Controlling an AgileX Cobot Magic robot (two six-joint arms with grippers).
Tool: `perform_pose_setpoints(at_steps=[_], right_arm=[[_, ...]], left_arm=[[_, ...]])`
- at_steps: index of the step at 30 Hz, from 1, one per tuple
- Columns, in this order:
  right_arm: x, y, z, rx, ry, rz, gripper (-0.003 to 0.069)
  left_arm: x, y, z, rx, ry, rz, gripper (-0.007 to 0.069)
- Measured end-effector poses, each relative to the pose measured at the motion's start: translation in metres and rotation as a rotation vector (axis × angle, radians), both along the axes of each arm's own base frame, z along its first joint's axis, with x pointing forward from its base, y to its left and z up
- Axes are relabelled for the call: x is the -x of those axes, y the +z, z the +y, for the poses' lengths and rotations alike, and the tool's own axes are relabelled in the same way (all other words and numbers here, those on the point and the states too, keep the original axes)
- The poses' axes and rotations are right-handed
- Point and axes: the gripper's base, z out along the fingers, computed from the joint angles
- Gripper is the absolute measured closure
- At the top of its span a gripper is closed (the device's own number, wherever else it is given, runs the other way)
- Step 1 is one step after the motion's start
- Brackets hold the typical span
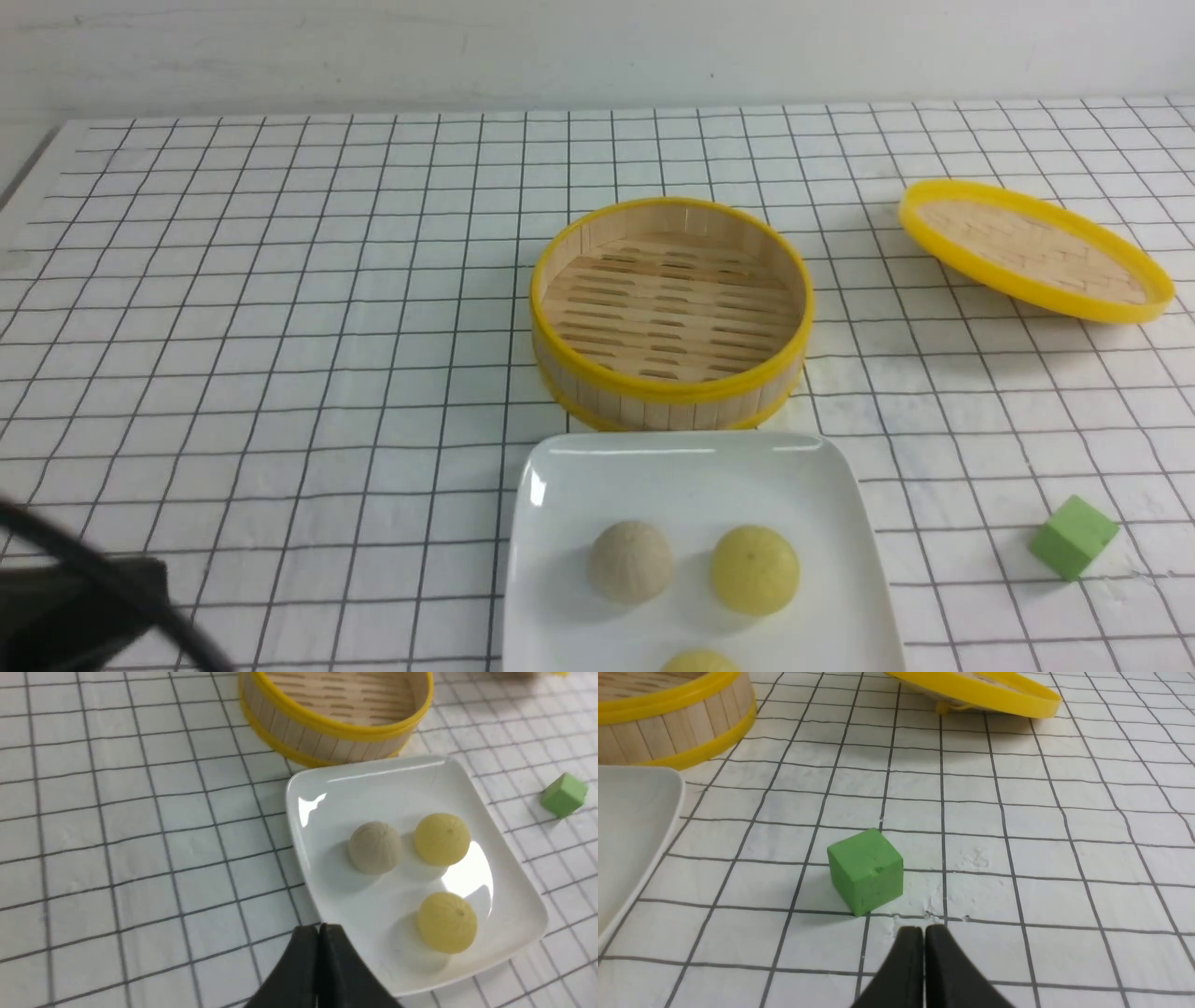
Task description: Put the steamed buns into the plate on the white-black tablecloth.
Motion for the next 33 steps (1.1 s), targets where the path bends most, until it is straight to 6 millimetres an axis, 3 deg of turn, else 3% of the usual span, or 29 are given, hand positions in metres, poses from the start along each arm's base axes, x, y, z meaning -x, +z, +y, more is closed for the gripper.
perform_pose_setpoints(at_steps=[3, 9, 25, 31, 33], right_arm=[[0.000, 0.000, 0.000, 0.002, 0.001, 0.001, 0.0624], [0.000, 0.000, 0.000, 0.003, 0.001, 0.001, 0.0620], [0.000, 0.000, 0.000, 0.004, 0.000, 0.001, 0.0603], [0.000, 0.000, 0.000, 0.004, 0.000, 0.001, 0.0594], [0.000, 0.000, 0.000, 0.004, 0.000, 0.001, 0.0590]], left_arm=[[0.001, -0.022, -0.003, 0.109, -0.015, -0.066, 0.0604], [-0.002, -0.038, -0.010, 0.214, -0.045, -0.137, 0.0597], [-0.004, -0.052, -0.007, 0.095, -0.038, -0.140, 0.0585], [-0.006, -0.061, 0.001, -0.003, 0.005, -0.288, 0.0578], [-0.006, -0.072, 0.008, -0.044, 0.074, -0.322, 0.0576]])
